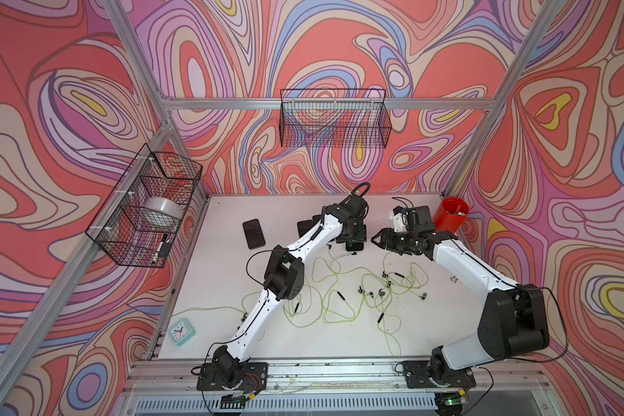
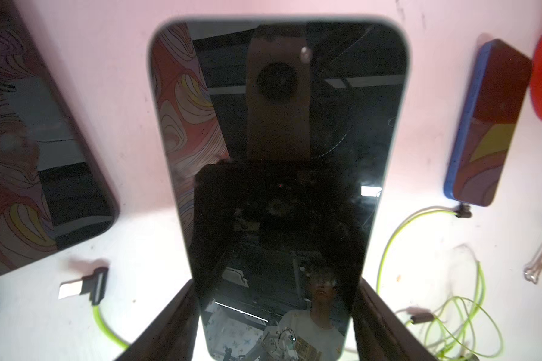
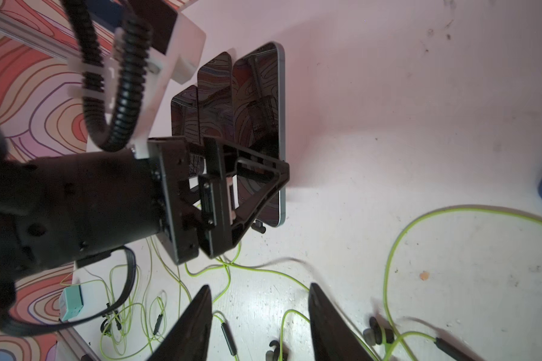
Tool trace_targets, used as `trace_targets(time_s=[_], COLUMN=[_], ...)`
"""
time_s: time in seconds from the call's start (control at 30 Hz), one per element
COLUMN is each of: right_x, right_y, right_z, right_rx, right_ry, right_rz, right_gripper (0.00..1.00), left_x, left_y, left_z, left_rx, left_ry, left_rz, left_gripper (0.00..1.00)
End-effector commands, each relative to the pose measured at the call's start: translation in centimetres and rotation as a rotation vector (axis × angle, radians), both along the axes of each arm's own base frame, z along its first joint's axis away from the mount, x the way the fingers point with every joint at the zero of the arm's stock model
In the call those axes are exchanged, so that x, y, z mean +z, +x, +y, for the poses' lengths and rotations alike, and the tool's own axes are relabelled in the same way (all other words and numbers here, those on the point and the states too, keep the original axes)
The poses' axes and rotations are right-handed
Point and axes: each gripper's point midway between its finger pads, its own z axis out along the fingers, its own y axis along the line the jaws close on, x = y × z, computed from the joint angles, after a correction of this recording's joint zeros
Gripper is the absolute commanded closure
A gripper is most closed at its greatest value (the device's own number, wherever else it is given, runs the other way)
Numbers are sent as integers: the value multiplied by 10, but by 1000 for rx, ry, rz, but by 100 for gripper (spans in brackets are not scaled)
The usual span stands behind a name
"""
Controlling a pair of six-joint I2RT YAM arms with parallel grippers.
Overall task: Plug wired earphones into phones
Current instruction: Place the phone at the center of the board, then move the phone to the center of the board.
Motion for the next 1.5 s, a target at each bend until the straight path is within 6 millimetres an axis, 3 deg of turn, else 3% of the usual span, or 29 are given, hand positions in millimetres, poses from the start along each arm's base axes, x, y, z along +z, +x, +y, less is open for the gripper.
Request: trace_targets(time_s=[0.0, 0.1, 0.13, 0.2, 0.37, 0.43, 0.67, 0.77, 0.83, 0.93, 1.03, 1.23, 1.47], right_x=[-1, -9, -11, -14, -22, -27, -40, -42, -47, -69, -86, -110, -132], right_y=[-4, -7, -8, -8, -9, -9, -5, 4, 11, 22, 35, 55, 61], right_z=[-8, -12, -12, -13, -20, -26, -33, -23, -6, 23, 41, 60, 56], right_rx=[-23, -32, -32, -36, -54, -70, -117, -136, -124, -106, -107, -114, -125], right_ry=[-30, -48, -50, -53, -98, -137, -193, -267, -322, -382, -414, -452, -558], right_rz=[-17, 0, 4, 9, 34, 51, 100, 114, 117, 154, 180, 219, 275], right_gripper=[50, 50, 50, 50, 47, 42, 25, 13, 2, 2, 2, 2, 3], left_x=[1, -10, -14, -20, -24, -17, 23, 60, 91, 133, 156, 156, 143], left_y=[5, 8, 9, 9, 6, 6, 11, 20, 26, 28, 16, -26, -48], left_z=[-6, -8, -9, -12, -19, -21, -20, -6, 12, 54, 100, 167, 197], left_rx=[-27, -25, -27, -37, -61, -70, -46, 4, 44, 113, 165, 236, 294], left_ry=[-21, -23, -23, -28, -61, -70, -153, -210, -244, -297, -305, -275, -290], left_rz=[-16, -15, -14, -8, 11, 0, -45, -80, -141, -214, -247, -254, -237], left_gripper=[100, 100, 95, 79, 15, 2, 0, 0, 0, 0, 0, 0, 1])
